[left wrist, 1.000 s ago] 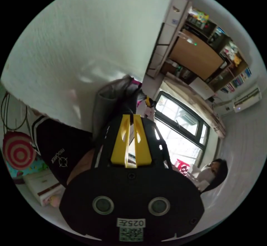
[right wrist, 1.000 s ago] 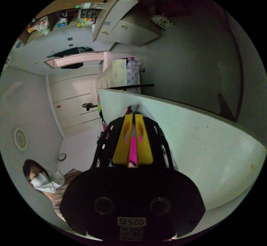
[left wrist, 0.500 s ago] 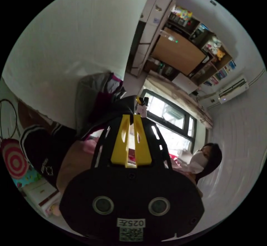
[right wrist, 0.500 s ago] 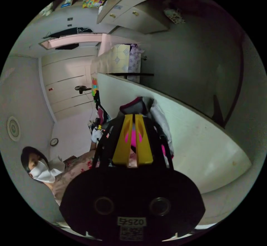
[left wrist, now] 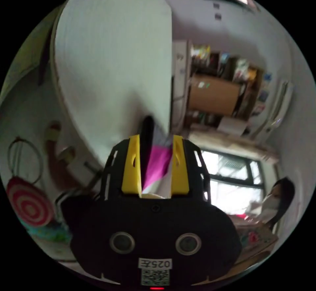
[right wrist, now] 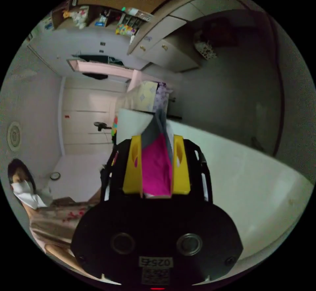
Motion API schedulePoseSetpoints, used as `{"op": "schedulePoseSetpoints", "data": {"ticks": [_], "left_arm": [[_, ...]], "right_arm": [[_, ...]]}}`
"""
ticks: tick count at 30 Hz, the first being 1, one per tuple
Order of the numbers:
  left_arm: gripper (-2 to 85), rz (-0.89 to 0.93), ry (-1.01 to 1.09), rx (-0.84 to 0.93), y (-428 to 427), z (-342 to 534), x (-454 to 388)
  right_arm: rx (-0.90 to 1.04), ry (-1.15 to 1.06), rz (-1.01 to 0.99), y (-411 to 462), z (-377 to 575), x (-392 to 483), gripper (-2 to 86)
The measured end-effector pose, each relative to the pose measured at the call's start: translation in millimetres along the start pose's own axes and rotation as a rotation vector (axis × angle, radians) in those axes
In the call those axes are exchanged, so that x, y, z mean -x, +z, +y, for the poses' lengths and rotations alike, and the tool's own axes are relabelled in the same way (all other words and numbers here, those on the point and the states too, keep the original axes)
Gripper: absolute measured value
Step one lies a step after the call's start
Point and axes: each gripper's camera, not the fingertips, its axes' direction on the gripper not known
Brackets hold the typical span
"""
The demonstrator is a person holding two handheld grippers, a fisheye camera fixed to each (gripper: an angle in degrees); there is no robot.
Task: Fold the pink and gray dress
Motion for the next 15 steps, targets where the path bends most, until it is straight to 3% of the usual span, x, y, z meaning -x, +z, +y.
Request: {"op": "schedulePoseSetpoints", "data": {"ticks": [7,10,12,15], "left_arm": [[11.8,-0.331,0.075,0.438,125,89,-14],[7.6,-0.517,0.098,0.536,176,85,-18],[6.8,-0.605,0.133,0.62,195,79,-26],[5.1,-0.61,0.149,0.719,206,69,-28]], "right_arm": [[0.238,-0.122,0.218,63,83,22,16.7],[0.318,-0.161,0.417,104,105,28,5.9],[0.245,-0.21,0.488,114,129,36,3.6],[0.078,-0.003,0.421,112,176,28,2.0]]}}
